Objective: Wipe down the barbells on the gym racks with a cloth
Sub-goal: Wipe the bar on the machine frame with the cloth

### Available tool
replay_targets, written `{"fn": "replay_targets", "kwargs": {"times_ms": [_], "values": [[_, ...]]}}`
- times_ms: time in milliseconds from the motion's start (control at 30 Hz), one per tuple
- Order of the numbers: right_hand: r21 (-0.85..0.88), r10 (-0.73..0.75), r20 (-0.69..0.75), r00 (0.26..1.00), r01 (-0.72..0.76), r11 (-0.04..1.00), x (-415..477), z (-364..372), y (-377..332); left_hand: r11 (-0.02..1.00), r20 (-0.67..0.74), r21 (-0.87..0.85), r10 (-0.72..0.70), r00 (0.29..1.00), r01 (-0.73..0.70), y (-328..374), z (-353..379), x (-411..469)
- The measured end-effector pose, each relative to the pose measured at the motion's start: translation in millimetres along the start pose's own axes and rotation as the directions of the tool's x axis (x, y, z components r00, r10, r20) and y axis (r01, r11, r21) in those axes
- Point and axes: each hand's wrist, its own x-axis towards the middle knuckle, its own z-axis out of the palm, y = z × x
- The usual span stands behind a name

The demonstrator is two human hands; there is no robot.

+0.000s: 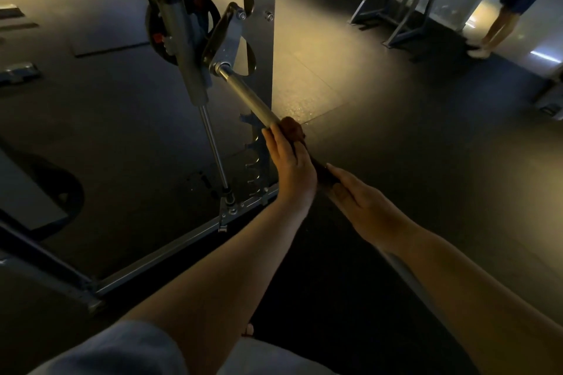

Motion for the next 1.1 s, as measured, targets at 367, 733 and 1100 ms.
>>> {"fn": "replay_targets", "kwargs": {"times_ms": [367, 733, 1100], "values": [[0.114, -0.026, -0.012, 1.000, 0.028, 0.993, -14, -2, 16, 1.000, 0.039, -0.014, 0.021, 0.999, -0.020, -8, 10, -44], [0.128, -0.016, -0.009, 1.000, 0.017, 0.992, -31, -5, 26, 0.996, 0.048, -0.091, 0.030, 0.998, -0.025, -38, 25, -80], [0.041, -0.051, -0.072, 0.996, 0.054, 0.998, -38, 0, 33, 0.999, 0.018, -0.044, 0.024, 1.000, -0.023, -13, 17, -58]]}}
